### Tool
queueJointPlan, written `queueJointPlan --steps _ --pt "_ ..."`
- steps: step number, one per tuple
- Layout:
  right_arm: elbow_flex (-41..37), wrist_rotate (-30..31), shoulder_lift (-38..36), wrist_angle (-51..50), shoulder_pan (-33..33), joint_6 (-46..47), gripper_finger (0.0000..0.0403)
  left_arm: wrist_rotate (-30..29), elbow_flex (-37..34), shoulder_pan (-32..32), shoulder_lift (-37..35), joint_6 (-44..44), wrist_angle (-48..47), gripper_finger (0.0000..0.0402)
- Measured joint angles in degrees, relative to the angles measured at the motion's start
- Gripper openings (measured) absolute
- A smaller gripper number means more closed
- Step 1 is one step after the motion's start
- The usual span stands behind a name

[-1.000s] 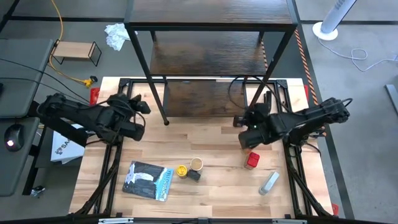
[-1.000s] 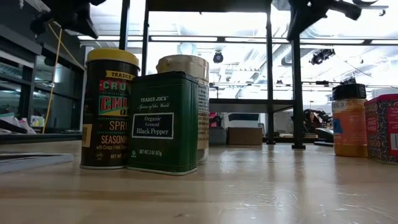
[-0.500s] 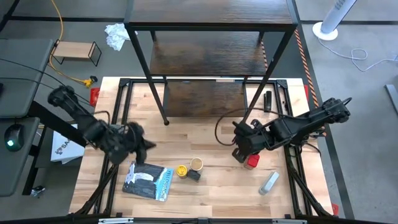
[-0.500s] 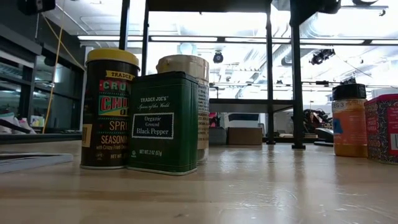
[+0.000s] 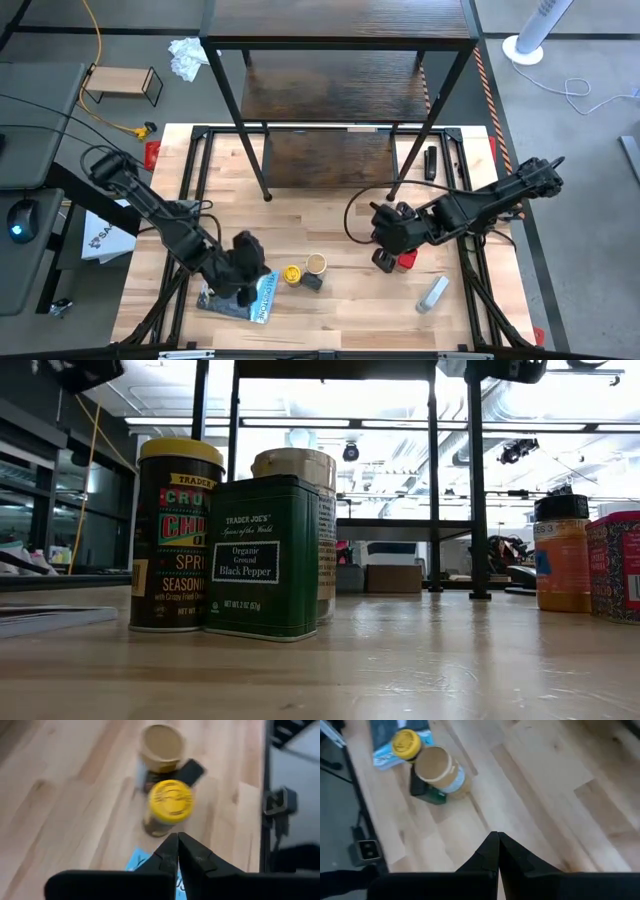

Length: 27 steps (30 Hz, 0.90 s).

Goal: Shelf spices
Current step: Put the gold seasoning bottle on the shelf

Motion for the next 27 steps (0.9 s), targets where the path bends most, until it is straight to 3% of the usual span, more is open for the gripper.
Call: queueJointPlan --steps 6,12,19,27 --pt "0.0 -1.5 0.0 1.0 0.9 4.7 0.0 0.4 0.0 0.5 2.1 14.1 5.4 0.0077" --pt "0.0 -1.3 0.0 0.8 2.0 6.6 0.0 1.6 0.0 1.5 1.8 17.1 10.6 0.0179" --pt "0.0 -1.1 0.0 0.1 3.2 5.1 0.0 3.1 0.1 2.5 0.8 7.4 12.8 0.0268" --pt "0.0 0.7 0.1 -1.9 4.5 -0.7 0.0 3.0 0.1 2.5 0.8 -2.0 12.6 0.028"
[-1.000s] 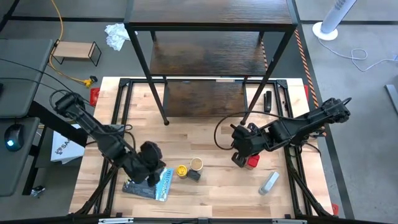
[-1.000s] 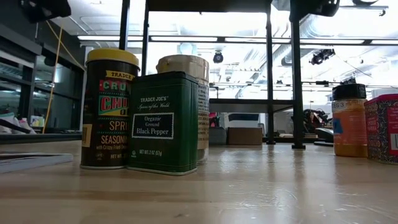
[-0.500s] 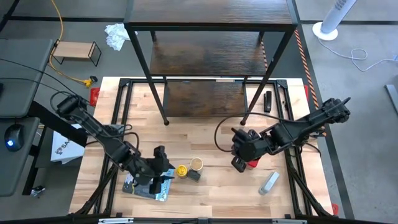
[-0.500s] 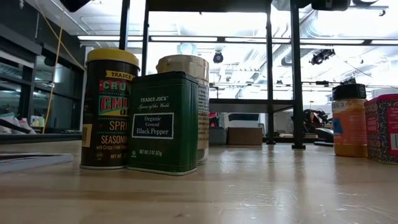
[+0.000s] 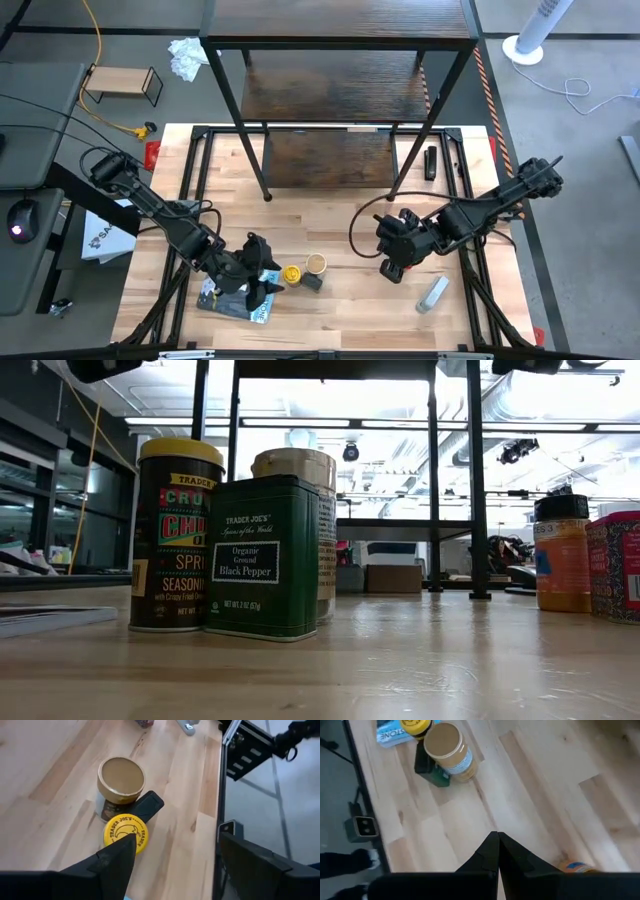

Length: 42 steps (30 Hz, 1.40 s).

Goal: Shelf spices
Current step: Put the gold seasoning bottle on the shelf

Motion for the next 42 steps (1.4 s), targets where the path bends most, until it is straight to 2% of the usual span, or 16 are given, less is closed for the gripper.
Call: queueJointPlan --steps 5,11,19,33,40,42 --pt "0.0 1.6 0.1 -0.4 0.0 -2.1 0.0 -0.8 0.0 0.0 0.0 -4.1 -0.7 0.028" --pt "0.0 7.6 0.1 -0.8 0.8 -1.4 0.0 -2.0 0.0 0.4 0.0 -8.0 -2.0 0.028" --pt "0.0 8.5 0.1 -0.7 1.2 0.1 0.0 -3.1 0.0 0.4 0.0 -9.8 -1.9 0.028" --pt "0.0 8.7 0.1 -0.7 1.2 -1.9 0.0 -3.9 0.0 0.8 0.0 -7.5 -1.8 0.028" --pt "0.0 8.7 0.1 -0.6 1.2 -1.9 0.0 -3.9 0.0 2.0 0.0 -3.4 -1.6 0.028" --pt "0.0 8.1 0.1 1.0 1.2 -2.3 0.0 -2.0 0.0 2.6 0.0 -0.6 -0.6 0.028"
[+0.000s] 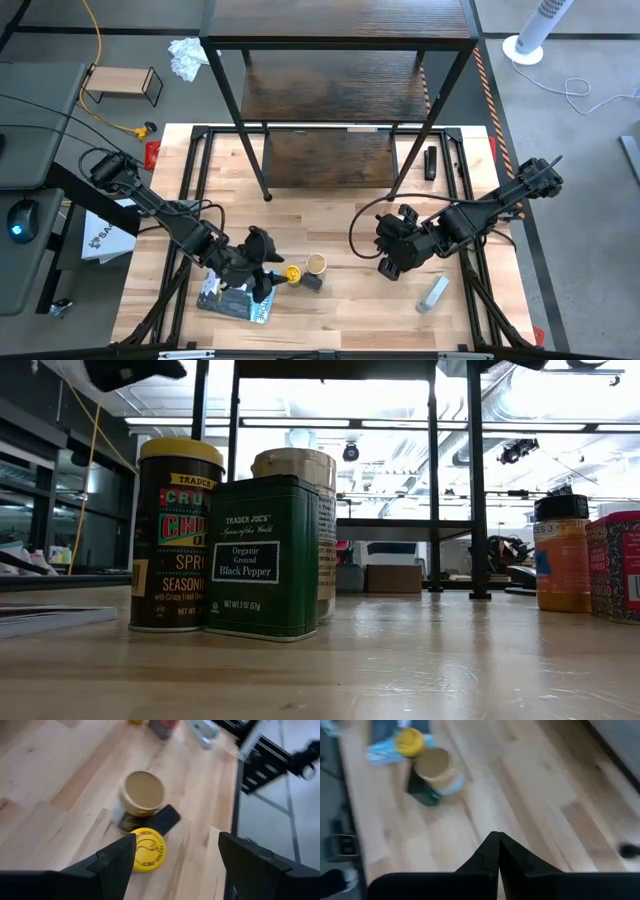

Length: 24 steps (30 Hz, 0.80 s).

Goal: Shelf spices
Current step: Put the gold seasoning bottle on the shelf

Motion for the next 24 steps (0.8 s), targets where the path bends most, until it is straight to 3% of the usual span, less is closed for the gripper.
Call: queueJointPlan --steps 3,7,14,24 --pt "0.0 -2.8 0.0 6.8 1.1 -5.1 0.0 4.4 0.0 0.6 0.0 7.5 2.5 0.028" --pt "0.0 -4.6 0.5 14.1 3.1 -9.8 0.0 4.9 0.0 0.7 0.0 13.8 2.5 0.0274" --pt "0.0 -1.4 1.5 14.8 3.2 -6.0 0.0 5.0 0.0 0.6 0.0 21.0 2.3 0.0255" --pt "0.0 -1.6 3.8 14.8 3.2 -4.6 0.0 5.2 0.0 0.5 0.0 27.1 2.3 0.025"
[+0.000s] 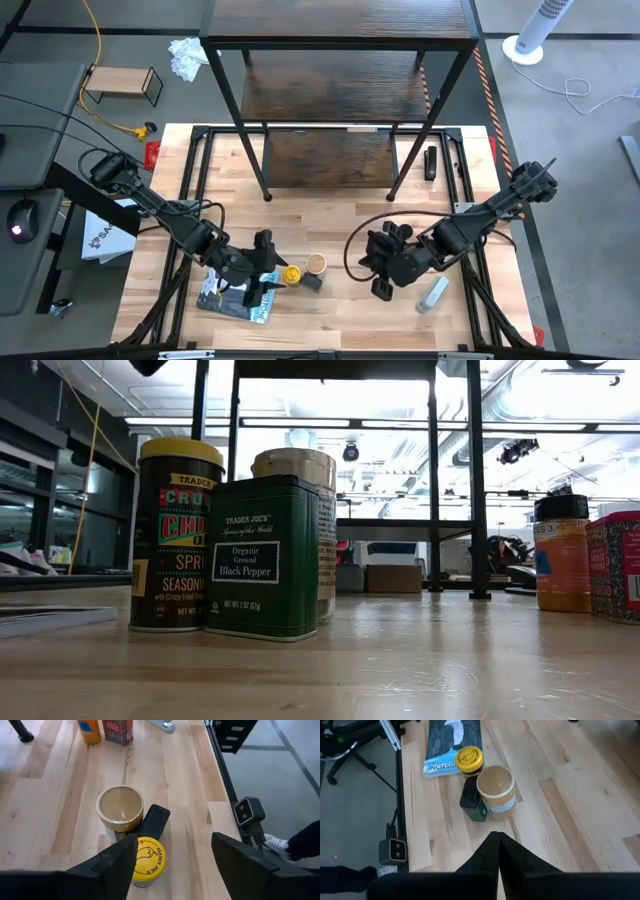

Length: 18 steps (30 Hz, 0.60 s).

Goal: Shelf spices
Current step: Put the gold seasoning bottle on the shelf

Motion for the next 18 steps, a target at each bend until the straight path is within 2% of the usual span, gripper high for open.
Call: queueJointPlan --steps 5,18 --pt "0.0 -0.6 0.1 0.0 0.0 0.5 0.0 -0.7 0.0 0.0 0.0 1.7 -0.2 0.0251" --pt "0.0 -0.6 0.1 0.3 0.0 0.5 0.0 -1.4 0.0 0.3 0.0 -0.2 -0.4 0.0264"
